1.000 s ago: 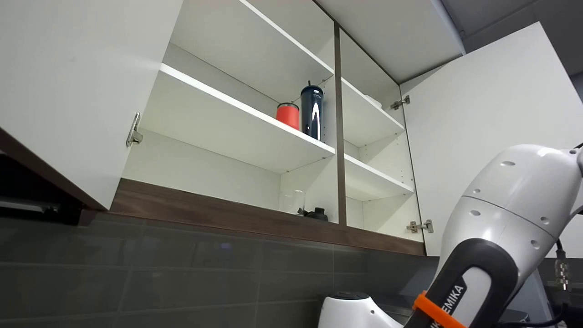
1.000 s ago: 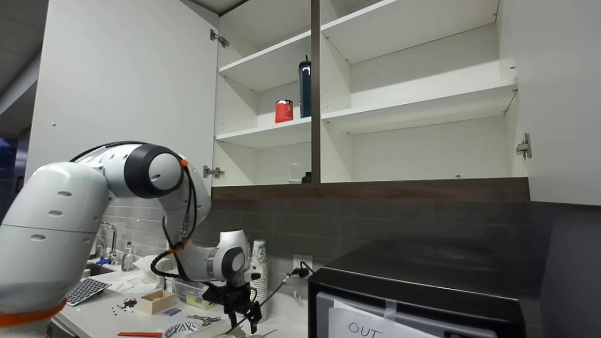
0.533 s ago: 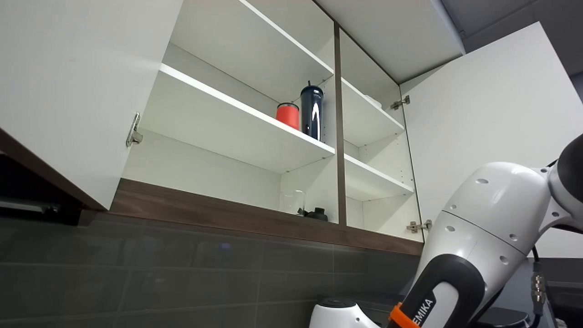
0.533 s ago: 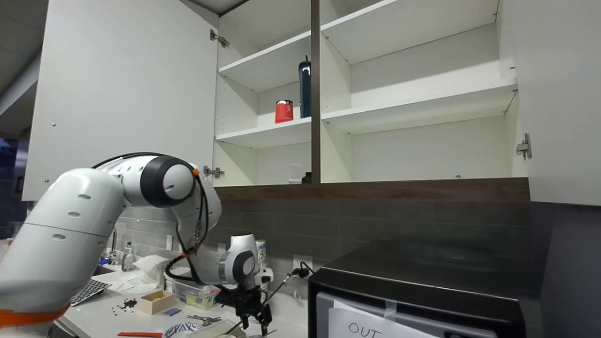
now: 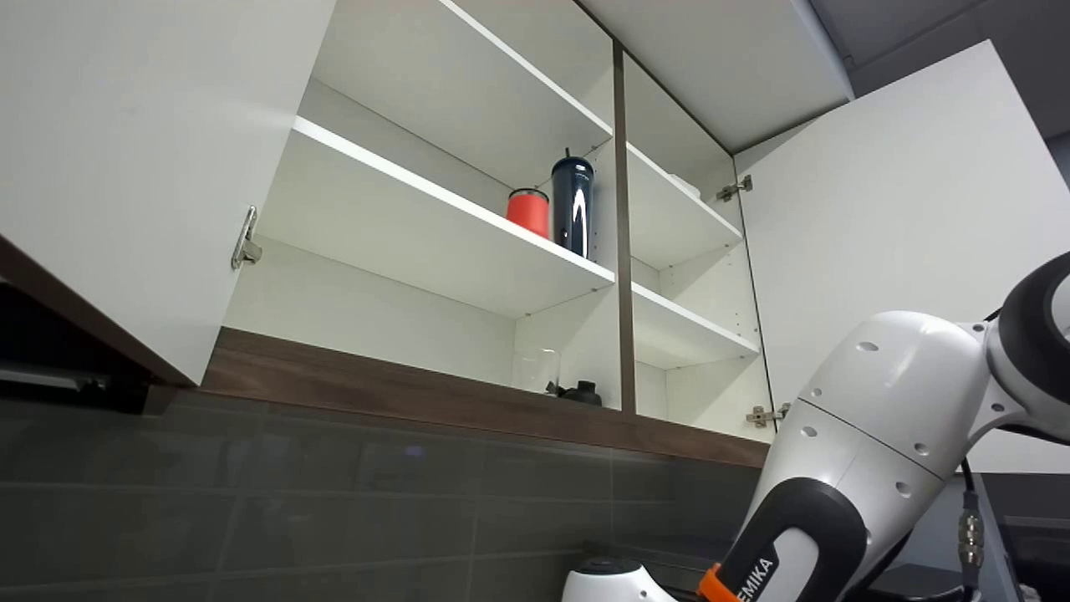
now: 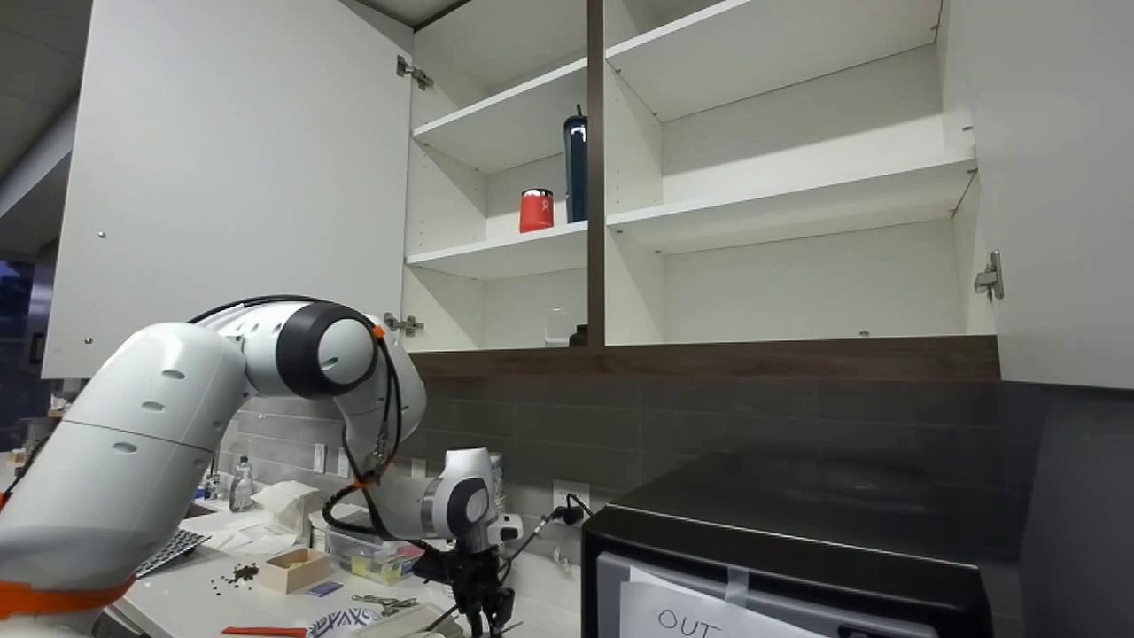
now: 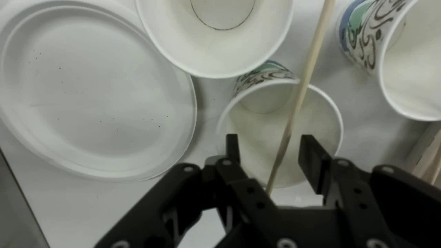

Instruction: Put two straws inside the coffee cup then put the cup inside the open upper cabinet.

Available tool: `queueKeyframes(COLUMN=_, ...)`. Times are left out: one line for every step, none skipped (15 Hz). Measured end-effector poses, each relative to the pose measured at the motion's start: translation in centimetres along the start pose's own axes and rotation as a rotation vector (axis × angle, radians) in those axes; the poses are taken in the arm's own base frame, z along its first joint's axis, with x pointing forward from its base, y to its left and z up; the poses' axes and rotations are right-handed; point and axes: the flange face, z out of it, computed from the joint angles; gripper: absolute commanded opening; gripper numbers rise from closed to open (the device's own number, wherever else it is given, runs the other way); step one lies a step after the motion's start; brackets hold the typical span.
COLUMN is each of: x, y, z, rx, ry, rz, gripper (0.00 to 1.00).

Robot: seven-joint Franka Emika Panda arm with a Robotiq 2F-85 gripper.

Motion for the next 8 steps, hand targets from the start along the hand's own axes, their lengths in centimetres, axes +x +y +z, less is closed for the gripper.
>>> queueKeyframes(x=0.0, y=0.0, z=0.1, rx=-0.001, ry=-0.008, rz=0.002, gripper=0.11)
queueKeyframes(x=0.0, y=0.0, z=0.2, rx=-0.001, ry=-0.014, rz=0.003, gripper=0.43)
queueKeyframes(x=0.0, y=0.0, z=0.3, rx=0.001, ry=-0.018, rz=0.003, gripper=0.48)
queueKeyframes(x=-0.1, y=0.0, z=0.5, rx=0.004, ry=-0.023, rz=0.003, gripper=0.49)
queueKeyframes(x=-0.1, y=0.0, z=0.7, rx=0.006, ry=-0.028, rz=0.004, gripper=0.55)
queueKeyframes(x=-0.2, y=0.0, z=1.0, rx=0.009, ry=-0.033, rz=0.005, gripper=0.62)
queueKeyframes(x=-0.2, y=0.0, z=1.2, rx=0.011, ry=-0.037, rz=0.006, gripper=0.7)
queueKeyframes(x=-0.1, y=0.0, z=1.4, rx=0.013, ry=-0.041, rz=0.005, gripper=0.27)
